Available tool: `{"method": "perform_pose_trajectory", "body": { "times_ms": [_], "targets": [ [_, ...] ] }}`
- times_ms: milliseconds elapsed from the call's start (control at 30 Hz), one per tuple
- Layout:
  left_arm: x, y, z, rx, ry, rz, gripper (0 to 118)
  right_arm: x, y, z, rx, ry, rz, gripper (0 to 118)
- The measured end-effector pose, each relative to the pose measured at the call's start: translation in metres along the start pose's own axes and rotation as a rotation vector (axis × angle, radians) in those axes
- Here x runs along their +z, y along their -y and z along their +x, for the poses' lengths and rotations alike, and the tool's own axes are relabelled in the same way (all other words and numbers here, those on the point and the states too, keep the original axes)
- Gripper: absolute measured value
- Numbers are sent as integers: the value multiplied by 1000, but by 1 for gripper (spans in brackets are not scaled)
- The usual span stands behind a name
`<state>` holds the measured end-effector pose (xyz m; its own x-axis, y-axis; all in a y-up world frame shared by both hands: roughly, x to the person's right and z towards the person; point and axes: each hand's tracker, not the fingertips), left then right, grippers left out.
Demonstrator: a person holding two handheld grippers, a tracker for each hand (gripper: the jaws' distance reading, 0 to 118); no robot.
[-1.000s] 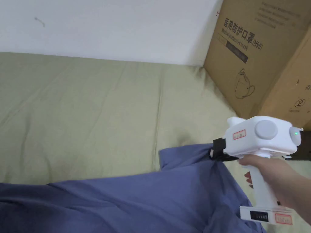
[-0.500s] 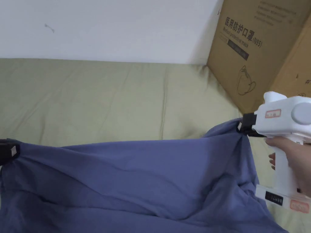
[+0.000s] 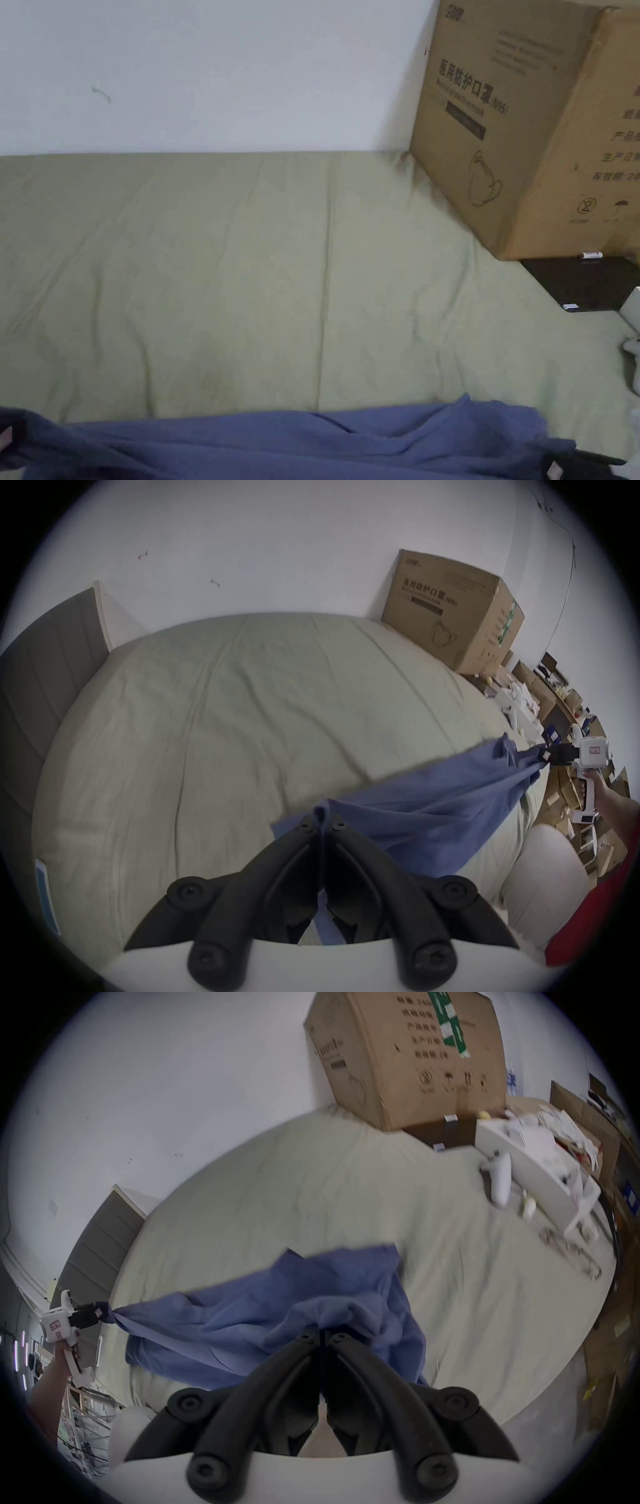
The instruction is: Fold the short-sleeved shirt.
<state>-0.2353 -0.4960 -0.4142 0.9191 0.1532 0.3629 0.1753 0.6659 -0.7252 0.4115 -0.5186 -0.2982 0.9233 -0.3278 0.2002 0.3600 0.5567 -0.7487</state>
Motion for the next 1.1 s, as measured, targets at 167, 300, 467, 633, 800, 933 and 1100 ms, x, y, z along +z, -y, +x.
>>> {"method": "perform_pose_trajectory", "body": {
  "times_ms": [167,300,467,633,800,933,1100],
  "targets": [
    [-18,30,3,-6,-47,-59,19,-32,14,10,1,2,62,10],
    [-9,46,-4,87,-82,-27,118,-24,14,10,-34,72,87,118],
    [47,33,34,108,-30,181,113,30,-3,-35,40,7,214,118],
    [102,16,111,51,-34,475,93,99,6,-117,257,-55,608,110],
    [113,31,186,-21,-261,745,0,116,30,-172,355,-20,841,0],
    [114,34,199,45,-253,778,0,115,29,-188,342,-44,834,0],
    [120,28,183,40,-254,760,0,120,27,-188,327,-26,835,0]
  ]
}}
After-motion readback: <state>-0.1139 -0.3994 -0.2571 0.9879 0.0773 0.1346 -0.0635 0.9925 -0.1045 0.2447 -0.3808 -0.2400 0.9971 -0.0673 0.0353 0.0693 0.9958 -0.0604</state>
